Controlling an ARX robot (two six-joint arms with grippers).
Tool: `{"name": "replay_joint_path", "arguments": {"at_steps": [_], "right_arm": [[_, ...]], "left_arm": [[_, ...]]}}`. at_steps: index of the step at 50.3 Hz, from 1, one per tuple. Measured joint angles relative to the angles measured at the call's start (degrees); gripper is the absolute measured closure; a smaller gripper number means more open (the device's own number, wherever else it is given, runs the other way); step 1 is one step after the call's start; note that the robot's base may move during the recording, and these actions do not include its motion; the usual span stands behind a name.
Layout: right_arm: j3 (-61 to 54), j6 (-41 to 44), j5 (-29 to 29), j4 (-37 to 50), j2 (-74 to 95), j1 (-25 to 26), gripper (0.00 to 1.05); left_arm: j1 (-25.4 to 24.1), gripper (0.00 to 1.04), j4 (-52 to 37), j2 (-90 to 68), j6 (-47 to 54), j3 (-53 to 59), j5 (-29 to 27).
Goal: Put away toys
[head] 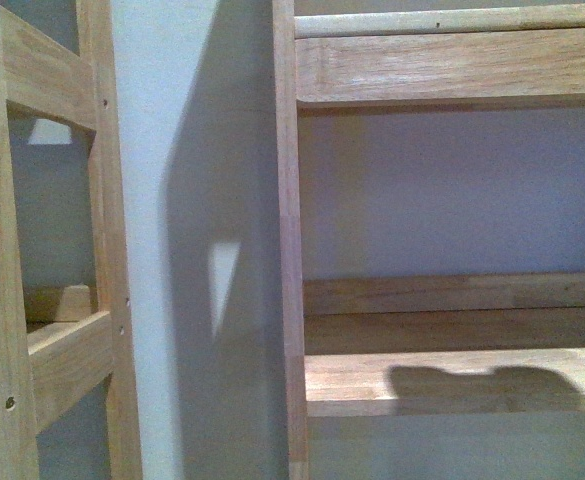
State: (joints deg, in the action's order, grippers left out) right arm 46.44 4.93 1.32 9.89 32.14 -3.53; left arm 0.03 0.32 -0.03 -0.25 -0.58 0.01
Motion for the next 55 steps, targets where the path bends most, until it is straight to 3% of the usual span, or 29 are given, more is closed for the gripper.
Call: {"name": "replay_joint_path", "arguments": {"at_steps": [11, 22, 33, 55], "right_arm": [[21.86, -0.24, -0.11, 0.37, 16.66, -0.87, 0.85], [36.28, -1.55, -2.23, -1.97, 28.33, -4.11, 0.85], [48.74, -4.13, -2.64, -2.64, 39.58, -3.54, 0.85], [73.02, -20.13, -2.75, -11.06, 61.83, -1.79, 0.85]], "left_arm": [[0.00, 0.06, 0.00, 0.00, -0.02, 0.00, 0.00], [0.00, 0.06, 0.00, 0.00, -0.02, 0.00, 0.00], [0.00, 0.06, 0.00, 0.00, 0.00, 0.00, 0.00], [0.00, 0.06, 0.00, 0.00, 0.00, 0.00, 0.00]]}}
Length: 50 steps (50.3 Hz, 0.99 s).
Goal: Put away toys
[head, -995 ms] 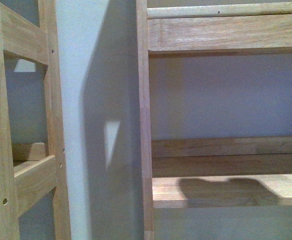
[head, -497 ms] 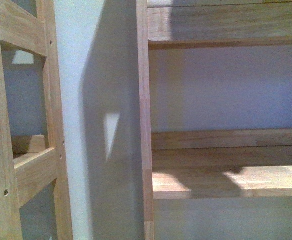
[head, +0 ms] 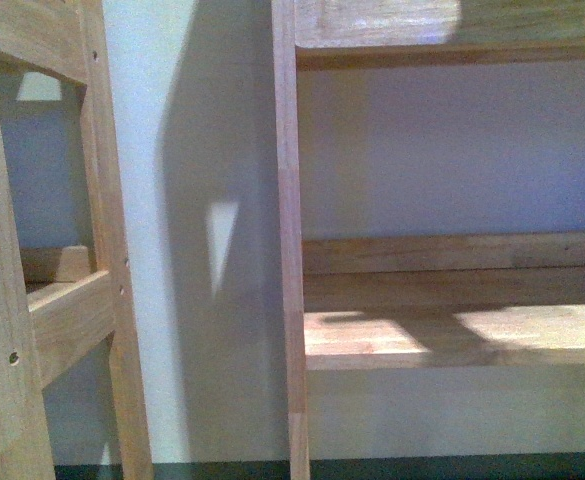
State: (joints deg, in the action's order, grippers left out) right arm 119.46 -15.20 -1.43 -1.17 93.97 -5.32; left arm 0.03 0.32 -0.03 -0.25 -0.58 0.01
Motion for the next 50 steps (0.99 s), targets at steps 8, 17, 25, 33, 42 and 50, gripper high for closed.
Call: {"name": "replay_joint_path", "arguments": {"at_steps": [8, 17, 25, 33, 42, 50], "right_arm": [[10.34, -6.75, 2.47, -5.81, 7.39, -2.01, 0.85], [22.60, -13.68, 6.19, -11.41, 15.91, -2.67, 0.85], [30.84, -17.44, 7.82, -15.43, 22.21, -1.42, 0.85], [32.96, -19.63, 9.57, -16.55, 25.59, 0.04, 0.85], [31.71, -21.86, 13.51, -15.23, 26.84, 0.57, 0.85], [28.72, -23.82, 16.46, -12.22, 26.82, -0.61, 0.85]], "left_arm": [[0.00, 0.06, 0.00, 0.00, -0.02, 0.00, 0.00], [0.00, 0.06, 0.02, 0.00, -0.02, 0.00, 0.00], [0.00, 0.06, 0.00, 0.00, -0.02, 0.00, 0.00], [0.00, 0.06, 0.00, 0.00, 0.00, 0.00, 0.00], [0.00, 0.06, 0.00, 0.00, 0.00, 0.00, 0.02], [0.00, 0.06, 0.00, 0.00, -0.02, 0.00, 0.02]]}}
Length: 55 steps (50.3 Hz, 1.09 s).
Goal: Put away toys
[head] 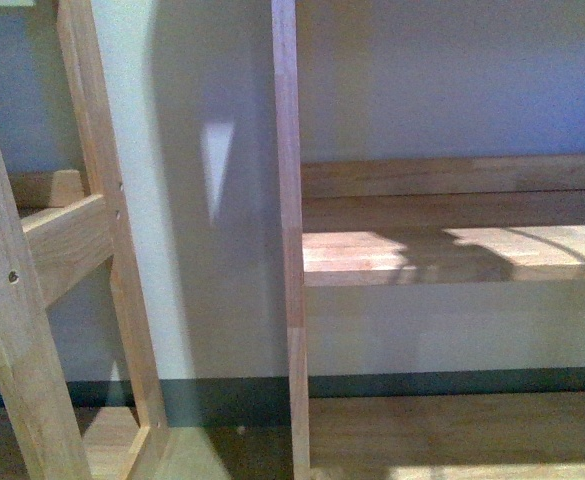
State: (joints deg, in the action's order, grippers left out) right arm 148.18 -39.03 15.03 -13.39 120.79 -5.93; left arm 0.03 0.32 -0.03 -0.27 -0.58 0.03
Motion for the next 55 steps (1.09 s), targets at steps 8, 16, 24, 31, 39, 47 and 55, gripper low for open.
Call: {"name": "replay_joint_path", "arguments": {"at_steps": [8, 16, 24, 31, 39, 47, 55], "right_arm": [[-0.81, -0.70, 0.87, 1.01, 0.07, -1.77, 0.85], [0.72, -0.96, 0.92, 1.01, 0.90, -2.23, 0.85], [1.51, -1.70, 0.59, 1.03, 1.79, -2.45, 0.84], [1.53, -1.95, -0.02, 1.09, 1.81, -2.32, 0.65], [0.11, -1.95, -0.46, 2.99, 1.33, -1.66, 0.39], [-7.67, -0.70, -0.39, 7.21, -3.52, -0.79, 0.09], [-16.52, -0.59, 0.72, 12.46, -10.14, 0.00, 0.00]], "left_arm": [[0.00, 0.06, 0.00, 0.00, 0.02, 0.00, -0.02], [0.00, 0.06, 0.00, 0.00, 0.02, 0.00, -0.02], [0.00, 0.06, 0.00, 0.00, 0.00, 0.00, -0.02], [0.00, 0.06, 0.00, 0.00, 0.02, 0.00, -0.02], [0.00, 0.06, 0.00, 0.00, 0.02, 0.00, -0.02], [0.00, 0.06, 0.00, 0.00, 0.02, 0.00, 0.00], [0.00, 0.06, 0.00, 0.00, 0.00, 0.00, -0.02]]}}
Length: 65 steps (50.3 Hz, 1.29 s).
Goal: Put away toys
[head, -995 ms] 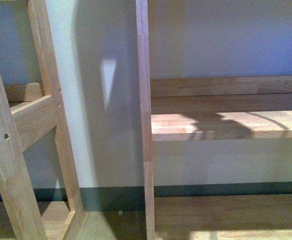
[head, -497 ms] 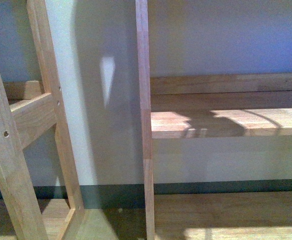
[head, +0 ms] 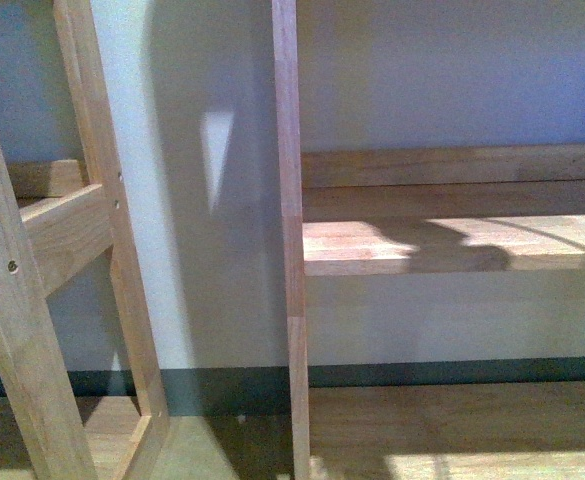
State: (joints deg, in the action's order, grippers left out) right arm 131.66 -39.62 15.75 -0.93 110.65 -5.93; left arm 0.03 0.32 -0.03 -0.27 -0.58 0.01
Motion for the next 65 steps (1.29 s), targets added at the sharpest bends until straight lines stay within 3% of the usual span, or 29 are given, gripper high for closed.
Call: {"name": "replay_joint_path", "arguments": {"at_steps": [14, 24, 31, 37, 43, 52, 65], "right_arm": [[-16.92, 0.48, 1.40, 8.74, -14.14, -0.33, 0.00], [-32.94, 6.91, -1.18, 13.29, -27.06, -3.26, 0.00], [-49.59, 16.61, -6.67, 14.95, -40.65, -5.95, 0.00], [-64.83, 28.09, -15.58, 15.54, -53.44, -6.47, 0.00], [-76.65, 35.21, -18.45, 16.24, -63.65, -3.78, 0.00], [-93.00, 34.88, -18.40, 13.16, -79.12, 2.82, 0.00], [-117.63, 35.56, -24.92, 13.68, -98.77, 3.80, 0.00]], "left_arm": [[0.00, 0.06, 0.00, 0.00, 0.02, 0.00, 0.00], [0.00, 0.06, 0.00, 0.00, 0.02, 0.00, 0.00], [0.00, 0.06, 0.00, 0.00, 0.00, 0.00, 0.00], [0.00, 0.06, 0.00, 0.00, 0.02, 0.00, 0.00], [0.00, 0.06, 0.00, 0.00, 0.02, 0.00, 0.00], [0.00, 0.06, 0.00, 0.00, 0.02, 0.00, 0.02], [0.00, 0.06, 0.00, 0.00, 0.02, 0.00, 0.02]]}}
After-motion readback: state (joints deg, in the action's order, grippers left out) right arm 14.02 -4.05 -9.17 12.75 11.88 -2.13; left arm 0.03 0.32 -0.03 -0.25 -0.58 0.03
